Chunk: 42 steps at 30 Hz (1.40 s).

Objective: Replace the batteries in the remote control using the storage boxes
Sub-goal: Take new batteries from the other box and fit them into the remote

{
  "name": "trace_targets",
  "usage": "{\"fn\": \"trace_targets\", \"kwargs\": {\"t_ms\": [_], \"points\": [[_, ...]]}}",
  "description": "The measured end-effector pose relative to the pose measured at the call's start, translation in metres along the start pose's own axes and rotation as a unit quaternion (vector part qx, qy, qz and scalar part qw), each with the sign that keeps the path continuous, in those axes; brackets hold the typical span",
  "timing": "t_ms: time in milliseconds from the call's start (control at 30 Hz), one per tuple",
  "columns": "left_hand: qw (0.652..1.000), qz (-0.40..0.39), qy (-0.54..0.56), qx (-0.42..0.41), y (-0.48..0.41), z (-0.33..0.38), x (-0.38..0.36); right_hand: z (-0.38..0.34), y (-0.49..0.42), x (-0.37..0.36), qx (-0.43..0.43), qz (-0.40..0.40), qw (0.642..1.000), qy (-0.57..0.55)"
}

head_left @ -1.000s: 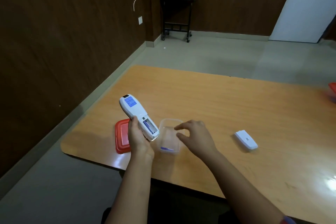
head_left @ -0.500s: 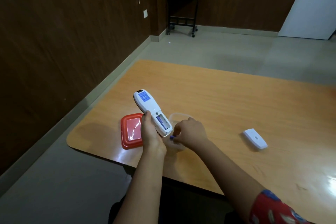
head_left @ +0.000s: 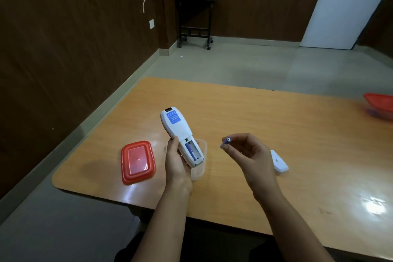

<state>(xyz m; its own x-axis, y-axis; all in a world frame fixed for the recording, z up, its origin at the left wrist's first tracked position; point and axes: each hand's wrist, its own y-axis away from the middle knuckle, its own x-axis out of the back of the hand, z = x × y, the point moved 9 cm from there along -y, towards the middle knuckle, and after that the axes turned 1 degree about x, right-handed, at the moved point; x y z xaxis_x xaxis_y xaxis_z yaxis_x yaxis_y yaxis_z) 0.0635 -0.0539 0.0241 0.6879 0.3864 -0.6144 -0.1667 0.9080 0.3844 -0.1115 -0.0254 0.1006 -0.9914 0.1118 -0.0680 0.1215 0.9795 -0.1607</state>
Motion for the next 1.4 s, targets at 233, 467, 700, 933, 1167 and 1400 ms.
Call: {"fn": "trace_targets", "kwargs": {"t_ms": [233, 467, 700, 933, 1167, 1400], "points": [[0.999, -0.044, 0.003, 0.003, 0.004, -0.014, -0.021, 0.007, 0.000, 0.018, 0.023, 0.047, 0.998, 0.025], [0.999, -0.019, -0.028, 0.006, 0.003, -0.021, -0.021, 0.049, 0.006, 0.007, -0.247, 0.045, 0.916, -0.311], [0.998, -0.041, -0.050, 0.019, 0.009, -0.022, -0.029, 0.064, 0.018, -0.010, -0.363, 0.039, 0.798, -0.479], [0.995, -0.057, -0.075, 0.034, 0.015, -0.023, -0.032, 0.048, 0.004, 0.011, -0.200, 0.067, 0.950, -0.232], [0.993, -0.063, -0.088, 0.038, 0.016, -0.026, -0.031, -0.008, 0.015, -0.004, 0.204, 0.042, 0.908, 0.364], [0.993, -0.053, -0.094, 0.053, 0.015, -0.028, -0.024, -0.005, 0.016, -0.012, 0.245, 0.055, 0.870, 0.423]]}}
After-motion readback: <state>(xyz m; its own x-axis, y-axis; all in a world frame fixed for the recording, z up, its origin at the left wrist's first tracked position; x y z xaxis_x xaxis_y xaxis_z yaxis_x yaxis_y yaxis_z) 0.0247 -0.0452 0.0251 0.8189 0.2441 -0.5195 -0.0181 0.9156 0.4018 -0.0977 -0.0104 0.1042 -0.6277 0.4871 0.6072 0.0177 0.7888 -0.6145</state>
